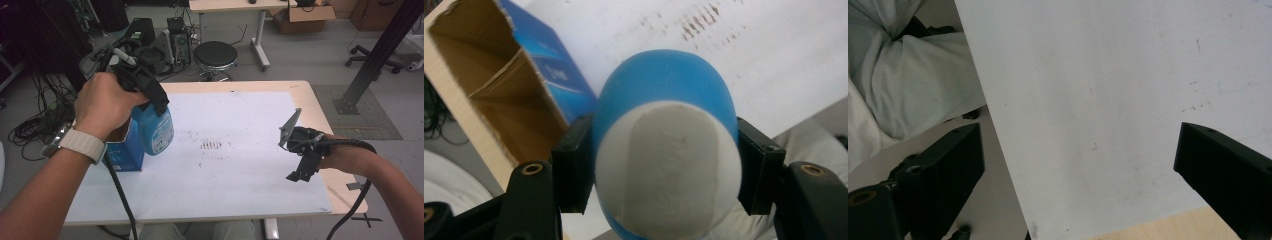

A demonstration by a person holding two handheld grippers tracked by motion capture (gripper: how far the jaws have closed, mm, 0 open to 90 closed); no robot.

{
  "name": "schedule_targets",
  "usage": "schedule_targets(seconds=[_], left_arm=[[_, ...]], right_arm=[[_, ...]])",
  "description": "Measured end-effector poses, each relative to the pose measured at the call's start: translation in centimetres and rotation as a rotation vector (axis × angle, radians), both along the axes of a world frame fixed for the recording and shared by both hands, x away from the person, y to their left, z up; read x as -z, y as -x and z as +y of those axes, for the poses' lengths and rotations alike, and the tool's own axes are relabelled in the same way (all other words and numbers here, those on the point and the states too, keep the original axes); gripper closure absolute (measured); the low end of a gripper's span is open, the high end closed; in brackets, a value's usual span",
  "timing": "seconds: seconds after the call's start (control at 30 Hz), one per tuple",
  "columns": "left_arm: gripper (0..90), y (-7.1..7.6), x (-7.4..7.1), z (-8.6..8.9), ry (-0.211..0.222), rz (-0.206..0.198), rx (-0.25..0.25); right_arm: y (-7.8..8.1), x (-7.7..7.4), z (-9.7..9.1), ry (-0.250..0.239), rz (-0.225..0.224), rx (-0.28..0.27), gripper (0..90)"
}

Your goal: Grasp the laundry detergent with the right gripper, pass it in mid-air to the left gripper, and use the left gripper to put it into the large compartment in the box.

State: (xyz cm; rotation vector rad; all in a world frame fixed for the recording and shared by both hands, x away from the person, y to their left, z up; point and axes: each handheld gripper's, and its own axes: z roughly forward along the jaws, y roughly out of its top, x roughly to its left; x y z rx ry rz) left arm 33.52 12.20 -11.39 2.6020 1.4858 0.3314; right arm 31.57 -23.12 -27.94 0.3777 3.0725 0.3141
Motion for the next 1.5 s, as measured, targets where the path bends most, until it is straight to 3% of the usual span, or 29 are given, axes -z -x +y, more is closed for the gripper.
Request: schedule_targets(seconds=[0.27,0.6,0.77,1.07,1.33,1.5], left_arm=[[38.1,-1.1,-2.4,1.9,0.041,-0.021,-0.161],[38.1,-2.3,-4.0,4.9,0.06,-0.046,-0.305],[38.1,-2.6,-4.4,5.9,0.054,-0.041,-0.343],[38.1,-3.1,-4.8,8.4,0.057,-0.068,-0.422],[38.1,-3.8,-3.7,10.3,0.053,-0.109,-0.463],[38.1,-4.3,-2.3,11.4,0.055,-0.123,-0.47]], right_arm=[[-0.3,-0.1,-0.2,-0.003,-0.009,0.0,5.5],[-0.7,-0.3,-0.8,-0.01,-0.01,0.008,5.5],[-0.8,-0.3,-1.0,-0.009,-0.008,0.012,5.6],[-1.1,0.0,-1.2,-0.012,-0.003,0.023,5.7],[-1.4,-0.1,-1.1,-0.026,-0.031,0.014,6.2],[-1.4,-0.2,-0.7,-0.014,-0.023,0.02,6.0]])
